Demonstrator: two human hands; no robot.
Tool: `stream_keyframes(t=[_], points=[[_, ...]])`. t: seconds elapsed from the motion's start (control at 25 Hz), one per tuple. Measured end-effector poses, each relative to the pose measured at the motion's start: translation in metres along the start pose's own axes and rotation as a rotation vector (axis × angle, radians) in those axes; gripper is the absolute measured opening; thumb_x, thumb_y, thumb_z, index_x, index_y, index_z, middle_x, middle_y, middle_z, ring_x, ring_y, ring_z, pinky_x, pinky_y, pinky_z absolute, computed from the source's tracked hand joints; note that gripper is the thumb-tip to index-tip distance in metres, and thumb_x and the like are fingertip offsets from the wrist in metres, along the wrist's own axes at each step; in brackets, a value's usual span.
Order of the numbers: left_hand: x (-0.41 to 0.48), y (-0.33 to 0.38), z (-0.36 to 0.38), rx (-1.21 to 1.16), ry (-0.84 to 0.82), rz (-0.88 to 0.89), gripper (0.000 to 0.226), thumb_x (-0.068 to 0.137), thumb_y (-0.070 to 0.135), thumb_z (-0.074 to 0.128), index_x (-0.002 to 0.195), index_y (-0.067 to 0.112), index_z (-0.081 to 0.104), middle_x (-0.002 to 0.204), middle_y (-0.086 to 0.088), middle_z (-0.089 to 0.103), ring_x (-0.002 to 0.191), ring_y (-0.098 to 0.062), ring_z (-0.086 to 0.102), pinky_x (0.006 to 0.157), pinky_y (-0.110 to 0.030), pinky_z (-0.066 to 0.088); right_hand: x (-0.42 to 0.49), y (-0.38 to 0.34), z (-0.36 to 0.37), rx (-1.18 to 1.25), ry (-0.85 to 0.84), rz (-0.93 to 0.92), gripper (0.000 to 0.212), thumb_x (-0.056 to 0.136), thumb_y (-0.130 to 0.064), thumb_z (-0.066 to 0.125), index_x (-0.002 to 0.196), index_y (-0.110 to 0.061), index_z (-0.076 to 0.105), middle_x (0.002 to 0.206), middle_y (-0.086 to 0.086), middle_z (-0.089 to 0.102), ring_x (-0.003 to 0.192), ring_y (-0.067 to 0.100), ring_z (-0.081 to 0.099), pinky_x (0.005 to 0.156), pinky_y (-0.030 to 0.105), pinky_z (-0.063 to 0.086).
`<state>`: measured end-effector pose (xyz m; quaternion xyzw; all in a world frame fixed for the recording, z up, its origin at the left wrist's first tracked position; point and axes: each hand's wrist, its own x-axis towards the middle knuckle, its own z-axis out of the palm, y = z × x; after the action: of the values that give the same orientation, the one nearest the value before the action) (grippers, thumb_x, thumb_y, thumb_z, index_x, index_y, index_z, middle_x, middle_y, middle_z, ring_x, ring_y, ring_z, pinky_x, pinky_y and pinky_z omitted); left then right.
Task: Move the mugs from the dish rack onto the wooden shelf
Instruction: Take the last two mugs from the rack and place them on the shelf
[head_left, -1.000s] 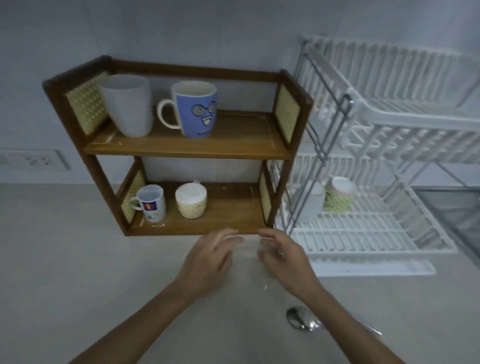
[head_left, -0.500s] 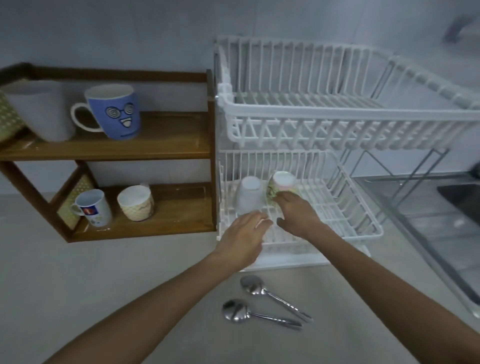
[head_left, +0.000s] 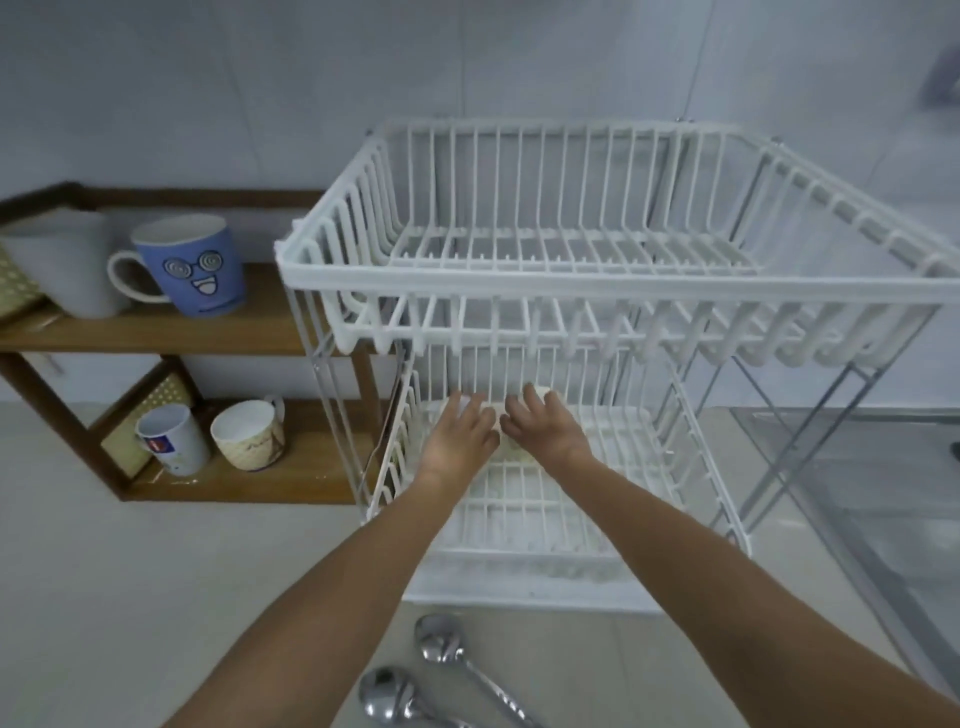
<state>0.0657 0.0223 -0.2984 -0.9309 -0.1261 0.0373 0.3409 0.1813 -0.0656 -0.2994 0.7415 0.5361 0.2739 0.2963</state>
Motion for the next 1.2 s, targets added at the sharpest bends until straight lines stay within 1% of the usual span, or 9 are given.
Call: stream_keyframes(t=[0.28,0.48,0.64,0.72,0.8,0.88,1.0,1.12,1.2], points=[[0.01,0.012,0.012,0.152,-0.031,-0.006,0.056,0.084,0.005,0.064,0.133,0.011,0.037,0.14,-0.013,0.037,0.137,-0.031,0.028,0.106,-0.044,0.031,0.01,0.002,0.014,-0.083,-0.132,0.05,0.053,0.085,-0.014,0.066,0.13,-0.008,0.04,0.13,0.014,0.043,0.114,0.04,0.049,0.088,0.039,0.048],[-0.003,-0.003,0.004,0.165,0.001,-0.039,0.054,0.078,-0.001,0.063,0.125,0.008,0.036,0.121,-0.018,0.047,0.121,-0.036,0.042,0.108,-0.07,0.004,-0.01,0.026,0.018,0.399,-0.267,0.266,0.078,0.073,-0.016,0.077,0.136,-0.01,0.03,0.134,0.008,0.045,0.116,0.037,0.048,0.085,0.039,0.049],[-0.028,-0.018,-0.015,-0.213,-0.011,-0.203,0.075,0.073,0.016,0.073,0.134,0.008,0.031,0.121,-0.013,0.048,0.116,-0.033,0.048,0.116,-0.059,0.004,-0.042,0.046,0.023,0.99,-0.32,0.571,0.1,0.059,-0.047,0.081,0.137,-0.016,0.027,0.133,0.004,0.046,0.116,0.03,0.051,0.077,0.037,0.047],[-0.052,-0.015,-0.026,-0.513,0.109,-0.267,0.083,0.068,0.035,0.074,0.137,0.012,0.033,0.126,-0.01,0.049,0.118,-0.029,0.048,0.115,-0.049,0.022,-0.063,0.047,0.017,1.407,-0.194,0.748,0.1,0.053,-0.053,0.081,0.133,-0.02,0.032,0.12,0.002,0.054,0.105,0.027,0.057,0.07,0.032,0.047],[-0.093,-0.008,-0.033,-0.884,0.315,-0.342,0.089,0.055,0.047,0.079,0.131,0.016,0.043,0.12,-0.002,0.055,0.108,-0.023,0.055,0.094,-0.037,0.044,-0.085,0.042,0.005,1.673,0.019,0.839,0.095,0.047,-0.057,0.08,0.126,-0.026,0.039,0.108,-0.004,0.059,0.095,0.022,0.06,0.066,0.028,0.048],[-0.142,-0.004,-0.036,-1.22,0.39,-0.426,0.093,0.045,0.058,0.08,0.125,0.034,0.04,0.112,0.019,0.051,0.095,-0.005,0.053,0.074,-0.022,0.045,-0.103,0.035,-0.013,1.847,0.181,0.801,0.083,0.043,-0.056,0.081,0.114,-0.033,0.045,0.101,-0.012,0.061,0.092,0.015,0.063,0.061,0.022,0.05],[-0.2,-0.013,-0.025,-1.493,0.447,-0.505,0.087,0.04,0.059,0.08,0.112,0.06,0.033,0.105,0.038,0.052,0.093,0.009,0.055,0.066,-0.008,0.045,-0.117,0.016,-0.054,2.084,0.33,0.556,0.069,0.044,-0.043,0.083,0.106,-0.036,0.052,0.103,-0.01,0.066,0.088,0.002,0.068,0.059,0.015,0.054],[-0.246,-0.036,0.003,-1.65,0.597,-0.577,0.082,0.041,0.046,0.079,0.115,0.048,0.045,0.106,0.025,0.063,0.096,0.01,0.059,0.071,-0.003,0.047,-0.12,-0.015,-0.106,2.183,0.421,0.322,0.074,0.045,-0.03,0.082,0.112,-0.026,0.052,0.104,-0.01,0.069,0.094,-0.001,0.067,0.069,0.013,0.054],[-0.269,-0.055,0.025,-1.664,0.65,-0.699,0.078,0.041,0.046,0.076,0.113,0.043,0.047,0.105,0.015,0.063,0.095,0.008,0.061,0.068,-0.006,0.05,-0.115,-0.04,-0.146,2.156,0.429,0.16,0.079,0.046,-0.027,0.082,0.118,-0.033,0.049,0.111,-0.018,0.065,0.104,-0.001,0.062,0.079,0.011,0.051]])
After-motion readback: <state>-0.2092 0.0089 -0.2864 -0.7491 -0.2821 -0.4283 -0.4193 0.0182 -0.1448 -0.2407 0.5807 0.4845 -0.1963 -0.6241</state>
